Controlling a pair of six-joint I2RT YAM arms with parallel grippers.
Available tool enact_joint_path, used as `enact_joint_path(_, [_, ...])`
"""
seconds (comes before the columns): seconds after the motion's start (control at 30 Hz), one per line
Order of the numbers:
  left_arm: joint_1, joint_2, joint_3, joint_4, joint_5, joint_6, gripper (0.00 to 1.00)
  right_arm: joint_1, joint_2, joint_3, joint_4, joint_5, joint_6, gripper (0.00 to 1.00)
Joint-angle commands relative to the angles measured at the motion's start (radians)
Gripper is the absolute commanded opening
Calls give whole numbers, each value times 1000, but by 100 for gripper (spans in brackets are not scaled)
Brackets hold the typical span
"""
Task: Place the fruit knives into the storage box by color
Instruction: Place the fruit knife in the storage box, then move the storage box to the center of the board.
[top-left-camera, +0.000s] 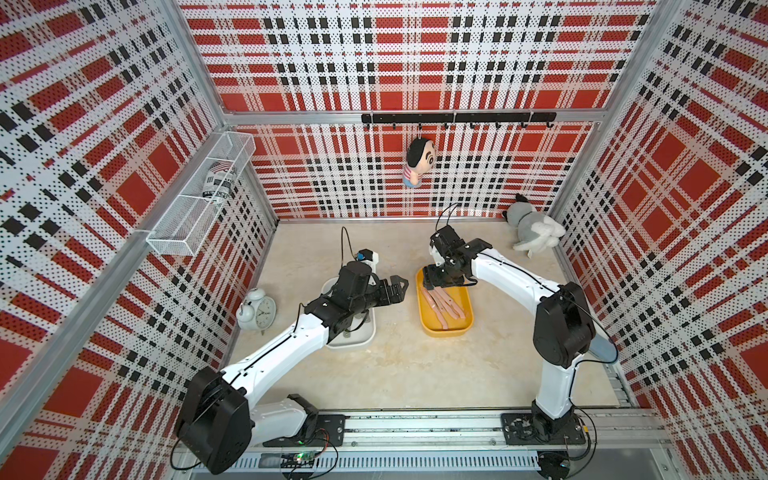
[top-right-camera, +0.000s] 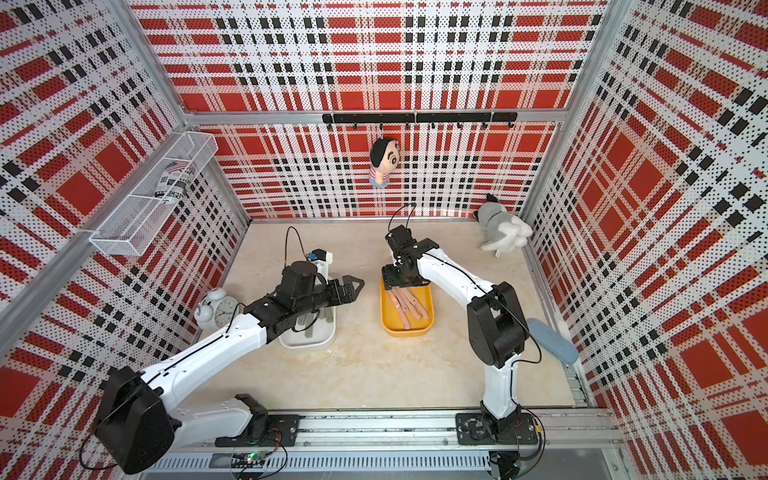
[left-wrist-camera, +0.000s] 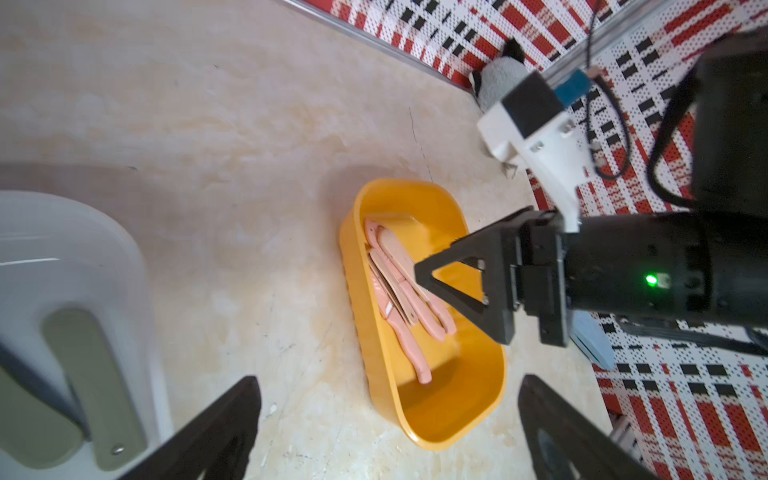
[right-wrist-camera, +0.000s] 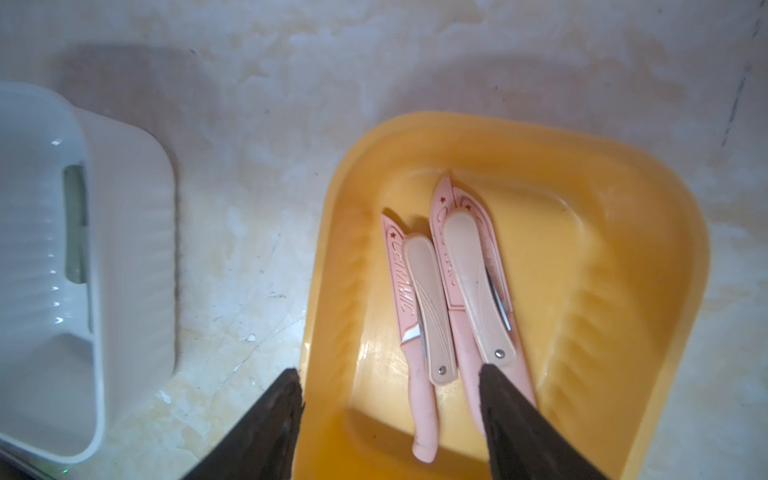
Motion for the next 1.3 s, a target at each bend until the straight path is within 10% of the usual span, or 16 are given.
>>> enact_joint_path(0.0, [39, -11, 30, -124, -70, 46, 98, 13, -62, 46, -11, -6, -4, 71])
enact_joint_path(0.47, [64, 151, 35, -192, -311, 62, 94, -42, -195, -25, -9, 14, -39, 68])
enact_joint_path(1.27, [-101, 356, -12, 89, -115, -57, 92, -122, -311, -206, 35, -14, -51, 66])
